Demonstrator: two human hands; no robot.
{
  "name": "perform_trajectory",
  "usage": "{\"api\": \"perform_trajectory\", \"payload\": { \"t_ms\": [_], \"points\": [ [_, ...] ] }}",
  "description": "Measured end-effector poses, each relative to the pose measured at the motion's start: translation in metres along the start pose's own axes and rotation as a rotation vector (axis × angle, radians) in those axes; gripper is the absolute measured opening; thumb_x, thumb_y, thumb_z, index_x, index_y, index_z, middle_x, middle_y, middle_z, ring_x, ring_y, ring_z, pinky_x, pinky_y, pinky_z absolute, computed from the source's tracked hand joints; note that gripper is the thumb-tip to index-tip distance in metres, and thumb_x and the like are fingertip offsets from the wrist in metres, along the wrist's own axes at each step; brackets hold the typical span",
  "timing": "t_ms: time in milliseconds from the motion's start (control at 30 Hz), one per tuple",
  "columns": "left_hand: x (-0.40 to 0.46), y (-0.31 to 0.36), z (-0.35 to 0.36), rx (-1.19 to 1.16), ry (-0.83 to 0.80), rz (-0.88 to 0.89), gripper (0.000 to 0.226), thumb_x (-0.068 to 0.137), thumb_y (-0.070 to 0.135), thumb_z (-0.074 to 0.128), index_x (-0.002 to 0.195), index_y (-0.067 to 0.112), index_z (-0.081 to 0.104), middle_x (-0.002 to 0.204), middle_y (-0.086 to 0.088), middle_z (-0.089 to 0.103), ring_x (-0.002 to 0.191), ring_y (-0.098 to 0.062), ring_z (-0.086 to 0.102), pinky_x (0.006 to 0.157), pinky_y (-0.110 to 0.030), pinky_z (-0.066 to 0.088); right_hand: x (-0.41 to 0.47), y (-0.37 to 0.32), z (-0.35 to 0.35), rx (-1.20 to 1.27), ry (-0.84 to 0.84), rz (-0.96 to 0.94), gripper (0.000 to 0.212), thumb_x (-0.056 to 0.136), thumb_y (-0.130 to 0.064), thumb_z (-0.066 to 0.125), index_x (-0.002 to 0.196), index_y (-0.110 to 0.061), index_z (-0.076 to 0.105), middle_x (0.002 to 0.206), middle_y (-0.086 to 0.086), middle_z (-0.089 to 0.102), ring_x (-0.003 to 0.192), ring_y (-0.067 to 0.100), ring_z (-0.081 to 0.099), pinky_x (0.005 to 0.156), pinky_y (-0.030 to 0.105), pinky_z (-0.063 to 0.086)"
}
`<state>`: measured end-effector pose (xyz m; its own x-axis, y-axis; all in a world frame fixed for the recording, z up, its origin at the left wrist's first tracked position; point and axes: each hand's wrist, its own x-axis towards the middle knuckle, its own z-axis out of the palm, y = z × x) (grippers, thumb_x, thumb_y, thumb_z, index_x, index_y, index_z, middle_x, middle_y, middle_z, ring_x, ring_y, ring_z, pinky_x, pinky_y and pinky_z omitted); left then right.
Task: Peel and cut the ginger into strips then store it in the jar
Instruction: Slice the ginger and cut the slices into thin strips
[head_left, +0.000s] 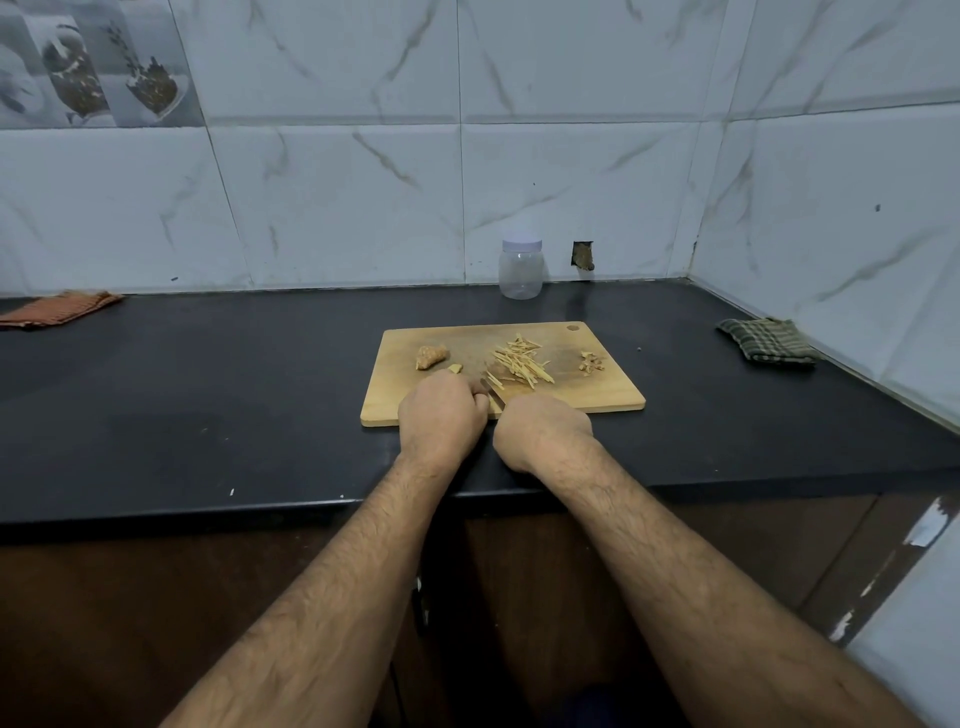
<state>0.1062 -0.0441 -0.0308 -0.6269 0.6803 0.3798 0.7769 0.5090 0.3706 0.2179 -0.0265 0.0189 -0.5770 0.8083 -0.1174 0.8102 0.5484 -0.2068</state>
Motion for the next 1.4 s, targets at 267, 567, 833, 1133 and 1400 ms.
{"api": "perform_trajectory", "payload": {
  "t_ms": [267,567,833,1133,1400],
  "points": [
    [0.0,-0.001,0.002,0.11,0.042,0.011,0.031,0.094,0.029,0.046,0.103,0.034,0.075,0.093,0.007,0.07,0.085,-0.02,0.061,0.082,-0.039,0.035,-0.014,0.014,0.004,0.018,-0.046,0.018,0.029,0.098,-0.021,0.047,0.125,-0.015,0.059,0.123,0.006,0.06,0.093,0.023,0.051,0.076,0.036,0.043],
    [-0.001,-0.003,0.002,0.074,0.025,-0.006,0.032,0.093,0.028,0.046,0.101,0.034,0.077,0.091,0.007,0.07,0.086,-0.019,0.061,0.083,-0.039,0.033,-0.014,0.016,0.0,0.008,-0.013,0.055,0.028,0.098,-0.02,0.047,0.122,-0.014,0.061,0.12,0.007,0.062,0.09,0.023,0.051,0.074,0.035,0.044],
    [-0.001,-0.003,0.003,0.12,0.038,0.012,0.034,0.095,0.031,0.043,0.103,0.036,0.076,0.096,0.008,0.069,0.089,-0.019,0.061,0.079,-0.038,0.032,-0.013,0.021,0.0,0.002,-0.009,0.043,0.028,0.101,-0.025,0.044,0.122,-0.015,0.06,0.118,0.005,0.062,0.09,0.022,0.052,0.074,0.035,0.042],
    [0.001,-0.003,0.001,0.111,-0.038,0.04,0.037,0.097,0.03,0.041,0.118,0.039,0.07,0.11,0.001,0.065,0.099,-0.022,0.06,0.09,-0.042,0.036,-0.011,0.02,-0.004,0.021,0.039,0.023,0.028,0.102,-0.027,0.043,0.121,-0.016,0.061,0.116,0.004,0.063,0.087,0.022,0.05,0.072,0.033,0.04],
    [-0.001,-0.003,0.001,0.063,0.0,0.019,0.035,0.093,0.027,0.046,0.113,0.038,0.072,0.104,0.003,0.067,0.097,-0.022,0.061,0.086,-0.039,0.035,-0.005,0.014,-0.004,0.007,0.032,0.006,0.028,0.1,-0.024,0.045,0.12,-0.014,0.062,0.119,0.005,0.063,0.089,0.022,0.051,0.075,0.034,0.044]
  ]
}}
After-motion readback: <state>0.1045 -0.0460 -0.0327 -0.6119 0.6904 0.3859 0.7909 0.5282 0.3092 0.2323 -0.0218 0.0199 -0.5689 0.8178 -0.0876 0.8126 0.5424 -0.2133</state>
